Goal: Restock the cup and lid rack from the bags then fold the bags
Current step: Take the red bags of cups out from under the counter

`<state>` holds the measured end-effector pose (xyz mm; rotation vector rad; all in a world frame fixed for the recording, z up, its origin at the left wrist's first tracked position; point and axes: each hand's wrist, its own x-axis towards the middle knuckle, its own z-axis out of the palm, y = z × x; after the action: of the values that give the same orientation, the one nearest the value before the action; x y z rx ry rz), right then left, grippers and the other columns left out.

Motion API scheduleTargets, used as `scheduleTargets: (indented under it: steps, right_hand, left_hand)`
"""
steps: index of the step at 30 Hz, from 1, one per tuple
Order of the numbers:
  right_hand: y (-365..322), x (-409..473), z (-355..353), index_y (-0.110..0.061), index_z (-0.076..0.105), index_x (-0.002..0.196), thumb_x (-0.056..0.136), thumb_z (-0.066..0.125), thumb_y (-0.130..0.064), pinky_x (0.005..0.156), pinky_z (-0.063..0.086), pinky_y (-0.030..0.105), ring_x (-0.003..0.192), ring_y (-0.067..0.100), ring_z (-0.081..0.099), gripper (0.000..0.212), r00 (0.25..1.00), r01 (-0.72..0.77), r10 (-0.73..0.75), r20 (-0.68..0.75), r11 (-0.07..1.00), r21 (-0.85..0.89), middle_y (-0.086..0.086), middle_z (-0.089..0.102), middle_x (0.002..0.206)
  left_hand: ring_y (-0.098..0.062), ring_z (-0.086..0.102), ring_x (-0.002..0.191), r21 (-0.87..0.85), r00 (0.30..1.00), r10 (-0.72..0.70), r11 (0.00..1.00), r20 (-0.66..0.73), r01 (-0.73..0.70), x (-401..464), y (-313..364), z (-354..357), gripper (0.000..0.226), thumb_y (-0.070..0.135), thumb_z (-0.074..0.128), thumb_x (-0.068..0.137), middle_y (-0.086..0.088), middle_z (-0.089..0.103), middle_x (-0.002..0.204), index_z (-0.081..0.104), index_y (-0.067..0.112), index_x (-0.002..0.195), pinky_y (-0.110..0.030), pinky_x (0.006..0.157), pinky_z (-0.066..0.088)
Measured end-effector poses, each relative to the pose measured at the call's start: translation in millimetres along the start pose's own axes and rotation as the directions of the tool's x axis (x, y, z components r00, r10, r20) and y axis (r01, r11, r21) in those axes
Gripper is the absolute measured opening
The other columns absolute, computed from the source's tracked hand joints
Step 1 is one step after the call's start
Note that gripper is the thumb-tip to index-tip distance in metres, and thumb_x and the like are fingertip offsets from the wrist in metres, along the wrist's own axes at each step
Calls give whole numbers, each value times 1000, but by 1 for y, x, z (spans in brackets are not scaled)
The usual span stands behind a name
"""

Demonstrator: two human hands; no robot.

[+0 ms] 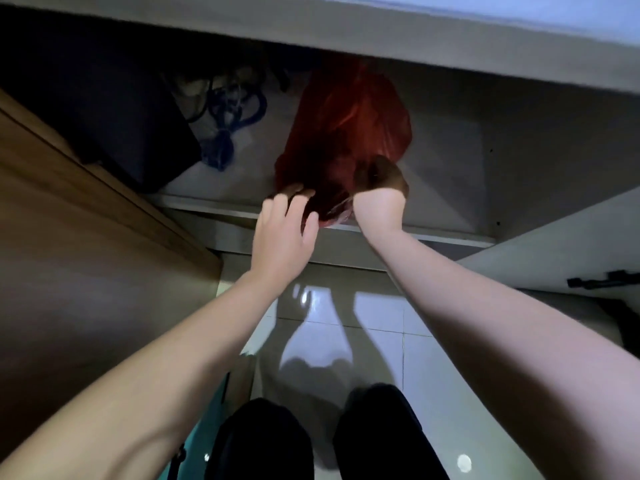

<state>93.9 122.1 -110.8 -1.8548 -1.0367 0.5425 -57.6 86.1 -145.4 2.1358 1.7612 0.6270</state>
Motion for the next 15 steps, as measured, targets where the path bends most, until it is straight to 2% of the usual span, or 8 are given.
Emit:
scheduleTargets:
  steps: [2, 4, 5, 8, 10, 12, 15]
  right_hand:
    - [-21, -11, -23, -5, 61, 77, 88, 55, -5, 66, 38, 27, 64, 19, 50, 13, 994, -70, 74, 78, 996, -59, 4, 60, 72]
    - [-48, -22, -45, -8, 48, 63, 89, 54, -7, 65, 33, 32, 60, 20, 44, 27, 993, -44, 60, 100, 986, -159, 5, 53, 64]
    - [-61, -29, -56, -8, 49, 65, 92, 55, -9, 67, 33, 33, 64, 22, 45, 28, 995, 1, 17, 103, 985, -171, 7, 54, 66]
    - [-95, -52, -86, -7, 66, 84, 97, 56, -11, 75, 40, 29, 76, 18, 52, 17, 992, 77, -64, 108, 990, -120, 6, 61, 81]
    - [-113, -66, -106, -2, 69, 89, 96, 56, -9, 80, 44, 34, 82, 23, 57, 16, 994, 59, -48, 97, 991, -116, 10, 66, 87]
    - [-129, -80, -125, 0, 66, 84, 95, 57, -8, 81, 43, 38, 84, 26, 57, 16, 997, 14, -4, 80, 992, -129, 12, 66, 86]
    - [-151, -100, -157, -2, 66, 82, 94, 58, -8, 78, 42, 35, 78, 24, 57, 15, 994, -106, 109, 31, 989, -99, 10, 66, 83]
  left_hand:
    - [-32, 47, 122, -50, 1000, 16, 999, 18, -15, -10, 15, -22, 38, 27, 53, 102, -13, 52, 131, 55, 11, 136, -46, 101, 45]
    - [-29, 40, 135, -94, 999, 22, 995, 42, -18, -17, 30, -46, 42, 27, 53, 102, -10, 45, 146, 52, 15, 142, -44, 110, 40]
    - [-27, 38, 138, -106, 998, 26, 994, 53, -21, -20, 38, -58, 43, 27, 53, 101, -8, 41, 150, 50, 17, 143, -44, 111, 39]
    - [-25, 37, 140, -140, 995, 37, 990, 91, -24, -30, 62, -96, 45, 26, 52, 100, -4, 37, 154, 48, 18, 144, -44, 113, 39]
    - [-26, 37, 140, -143, 991, 63, 989, 117, -46, -37, 76, -121, 45, 25, 52, 101, -6, 38, 154, 49, 16, 144, -46, 114, 38]
    - [-28, 38, 140, -145, 984, 89, 987, 152, -67, -47, 89, -144, 45, 24, 53, 101, -7, 39, 154, 50, 14, 144, -45, 115, 37]
    - [-28, 40, 138, -156, 968, 150, 981, 203, -119, -61, 113, -174, 44, 22, 53, 101, -6, 42, 153, 51, 13, 144, -45, 116, 36]
